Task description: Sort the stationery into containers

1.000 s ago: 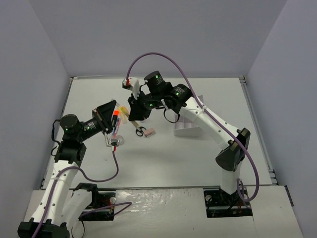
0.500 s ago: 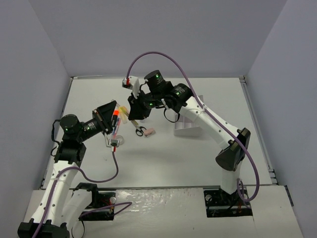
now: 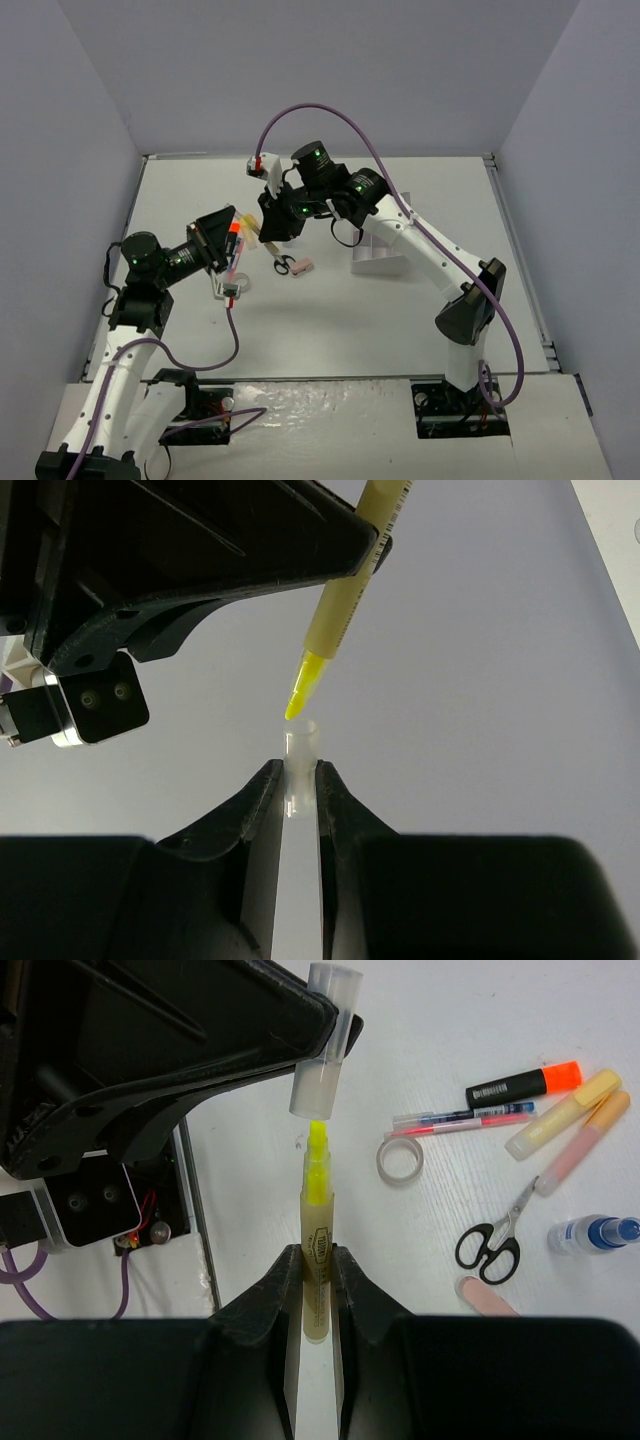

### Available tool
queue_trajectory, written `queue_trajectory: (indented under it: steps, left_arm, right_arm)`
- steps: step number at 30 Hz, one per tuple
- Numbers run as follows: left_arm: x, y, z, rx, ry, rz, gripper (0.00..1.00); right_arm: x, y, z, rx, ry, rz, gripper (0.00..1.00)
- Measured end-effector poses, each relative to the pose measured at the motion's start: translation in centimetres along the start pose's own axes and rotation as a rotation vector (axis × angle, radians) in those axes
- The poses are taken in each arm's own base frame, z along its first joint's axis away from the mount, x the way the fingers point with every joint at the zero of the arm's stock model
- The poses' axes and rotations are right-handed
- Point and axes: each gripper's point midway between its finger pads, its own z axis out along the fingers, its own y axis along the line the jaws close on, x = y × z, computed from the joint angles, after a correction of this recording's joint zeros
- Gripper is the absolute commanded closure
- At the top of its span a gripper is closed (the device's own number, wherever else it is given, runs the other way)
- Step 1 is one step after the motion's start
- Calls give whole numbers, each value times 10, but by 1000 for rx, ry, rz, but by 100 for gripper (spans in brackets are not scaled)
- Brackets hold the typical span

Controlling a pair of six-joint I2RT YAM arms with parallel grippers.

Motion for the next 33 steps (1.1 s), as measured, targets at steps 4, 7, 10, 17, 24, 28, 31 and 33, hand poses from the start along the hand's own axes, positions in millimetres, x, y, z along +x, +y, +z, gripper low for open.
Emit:
queue_trajectory:
  steps: [4,7,10,17,24,28,31,33]
  left_arm:
    - [1,-3,1,11,5,-8,100]
    - [2,-5,1,16,7,-13,100]
    - [4,-5,1,22,15,-14,100]
    - [7,-3,1,24,25,-10,100]
    - [3,0,4,20,13,-8,100]
    - [0,1,7,20,9,-6,100]
    - [-1,1,8,22,11,-5,100]
    - [-3,2,9,21,7,-4,100]
  right_arm:
    - [0,0,0,0,0,0,100]
    - [0,0,0,-2,0,0,100]
    - [0,2,0,-10,-1,1,100]
    - [0,4,0,-19,-1,3,100]
    - [0,4,0,-19,-1,4,100]
    - [0,5,1,-21,0,9,100]
    - [0,5,1,-22,0,13,100]
    - [0,5,1,-21,0,15,100]
